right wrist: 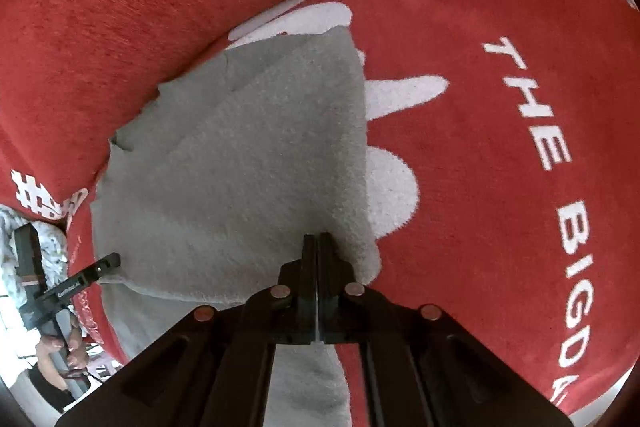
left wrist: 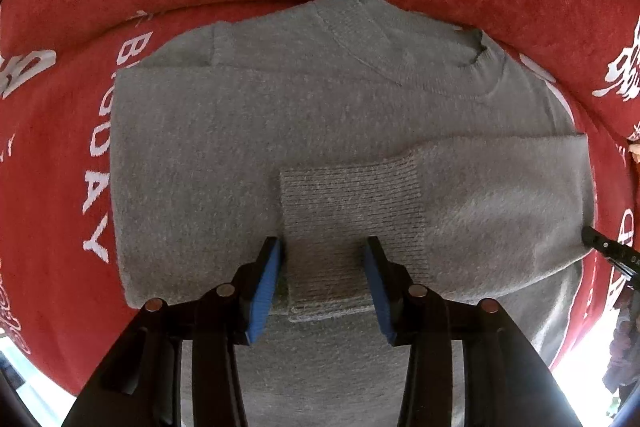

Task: Fold small clothes
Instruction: 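Fold the held side edge inward toward the sweater center with the right gripper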

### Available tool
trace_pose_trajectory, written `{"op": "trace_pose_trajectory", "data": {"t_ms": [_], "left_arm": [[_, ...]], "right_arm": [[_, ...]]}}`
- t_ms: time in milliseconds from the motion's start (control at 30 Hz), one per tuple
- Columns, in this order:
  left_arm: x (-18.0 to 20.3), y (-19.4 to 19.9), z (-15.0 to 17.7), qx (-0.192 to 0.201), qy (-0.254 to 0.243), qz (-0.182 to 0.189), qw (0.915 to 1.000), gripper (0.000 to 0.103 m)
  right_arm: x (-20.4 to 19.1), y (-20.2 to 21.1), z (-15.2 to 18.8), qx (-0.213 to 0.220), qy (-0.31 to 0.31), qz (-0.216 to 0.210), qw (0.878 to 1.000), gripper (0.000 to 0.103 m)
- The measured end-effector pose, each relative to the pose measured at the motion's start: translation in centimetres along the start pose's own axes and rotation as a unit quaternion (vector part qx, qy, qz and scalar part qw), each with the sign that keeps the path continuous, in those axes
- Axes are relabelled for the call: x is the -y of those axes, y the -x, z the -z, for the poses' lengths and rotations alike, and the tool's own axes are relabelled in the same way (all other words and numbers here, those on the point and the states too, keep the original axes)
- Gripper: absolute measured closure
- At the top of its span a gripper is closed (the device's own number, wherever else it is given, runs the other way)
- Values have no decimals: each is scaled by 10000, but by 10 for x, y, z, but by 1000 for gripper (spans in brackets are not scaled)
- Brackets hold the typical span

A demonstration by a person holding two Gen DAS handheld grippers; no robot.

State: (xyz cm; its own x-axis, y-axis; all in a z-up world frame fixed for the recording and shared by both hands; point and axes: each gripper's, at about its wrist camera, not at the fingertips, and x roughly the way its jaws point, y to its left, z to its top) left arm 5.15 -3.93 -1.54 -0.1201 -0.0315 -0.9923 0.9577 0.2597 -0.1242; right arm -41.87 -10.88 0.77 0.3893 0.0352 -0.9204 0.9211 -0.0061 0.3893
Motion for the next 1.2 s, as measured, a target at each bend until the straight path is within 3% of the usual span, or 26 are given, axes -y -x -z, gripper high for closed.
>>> {"op": "trace_pose_trajectory", "data": {"t_ms": [200, 500, 900, 967, 1033, 1100, 1133, 1167, 1200], "left_arm": [[13, 2, -2, -35, 117, -155, 9998, 58], [26, 8, 7, -112, 177, -367, 9991, 58], [44, 20, 10, -167, 104, -511, 9985, 58], [50, 24, 15, -151, 53, -491, 9987, 58], [53, 27, 20, -137, 22, -490, 9987, 58], [53, 29, 28, -245, 66, -405, 9989, 58], [52, 29, 32, -301, 135, -371, 9988, 58], [52, 30, 36, -306, 177, -372, 9987, 54], [52, 30, 41, -301, 210, -401, 9985, 40]], "right_arm": [[-10, -1, 2, -142, 246, 405, 9988, 102], [-7, 2, 15, -290, 73, 525, 9982, 101], [-6, 12, 27, -408, -24, 295, 9987, 96], [-10, 10, 28, -427, -13, 233, 9988, 91], [-8, 14, 31, -447, -23, 122, 9989, 72], [-7, 16, 35, -476, -45, -53, 9988, 61], [-5, 18, 37, -500, -55, -183, 9986, 61], [-5, 17, 39, -522, -56, -244, 9983, 61], [-4, 18, 40, -551, -55, -304, 9980, 60]]}}
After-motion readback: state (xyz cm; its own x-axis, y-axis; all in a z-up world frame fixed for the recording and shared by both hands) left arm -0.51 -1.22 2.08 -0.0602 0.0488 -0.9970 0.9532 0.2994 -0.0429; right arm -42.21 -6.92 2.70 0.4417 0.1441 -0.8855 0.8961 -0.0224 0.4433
